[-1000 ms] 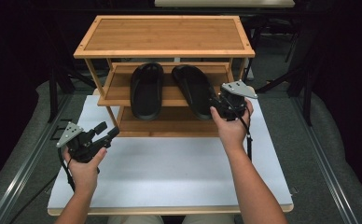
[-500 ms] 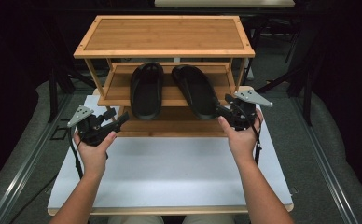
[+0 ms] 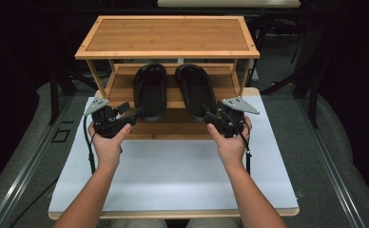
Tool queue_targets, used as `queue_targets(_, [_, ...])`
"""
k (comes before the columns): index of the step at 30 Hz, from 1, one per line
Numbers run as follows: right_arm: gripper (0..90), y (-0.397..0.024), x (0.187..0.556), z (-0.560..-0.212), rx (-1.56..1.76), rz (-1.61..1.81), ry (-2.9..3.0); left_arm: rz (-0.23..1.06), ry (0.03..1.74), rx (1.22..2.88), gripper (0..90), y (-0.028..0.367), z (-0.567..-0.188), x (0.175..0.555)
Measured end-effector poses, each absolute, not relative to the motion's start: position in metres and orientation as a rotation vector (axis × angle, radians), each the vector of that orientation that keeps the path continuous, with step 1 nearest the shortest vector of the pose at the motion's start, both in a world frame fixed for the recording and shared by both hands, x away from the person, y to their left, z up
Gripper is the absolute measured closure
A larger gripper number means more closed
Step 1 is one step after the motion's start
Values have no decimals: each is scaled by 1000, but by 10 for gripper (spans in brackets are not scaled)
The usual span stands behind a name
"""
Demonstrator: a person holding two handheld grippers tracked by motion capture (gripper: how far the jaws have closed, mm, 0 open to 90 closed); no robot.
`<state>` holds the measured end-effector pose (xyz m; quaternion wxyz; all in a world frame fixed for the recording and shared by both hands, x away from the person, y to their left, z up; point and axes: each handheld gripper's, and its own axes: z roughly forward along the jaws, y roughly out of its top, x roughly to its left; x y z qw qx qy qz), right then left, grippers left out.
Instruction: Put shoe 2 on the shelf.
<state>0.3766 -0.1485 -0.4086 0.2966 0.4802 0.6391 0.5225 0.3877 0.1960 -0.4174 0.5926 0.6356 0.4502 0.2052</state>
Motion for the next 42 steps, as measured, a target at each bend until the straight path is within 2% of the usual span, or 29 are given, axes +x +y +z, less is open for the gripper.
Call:
queue_targets(7, [415,-125,379,-411,1274,1391,1663,498,1036,1528,373,186,-417,393])
queue_targets(11, [406,-120,381,-413,1278,1409,1653,527,1022,1567,443,186,-413,393])
queue_targets(24, [365,-109,387,-415,1299,1453,1646,529,1024,1555,444,176,-414,405])
queue_targets(42, [358,-111,406,-415,1283,1475,1678,529,1039,1556,446,169,-413,423])
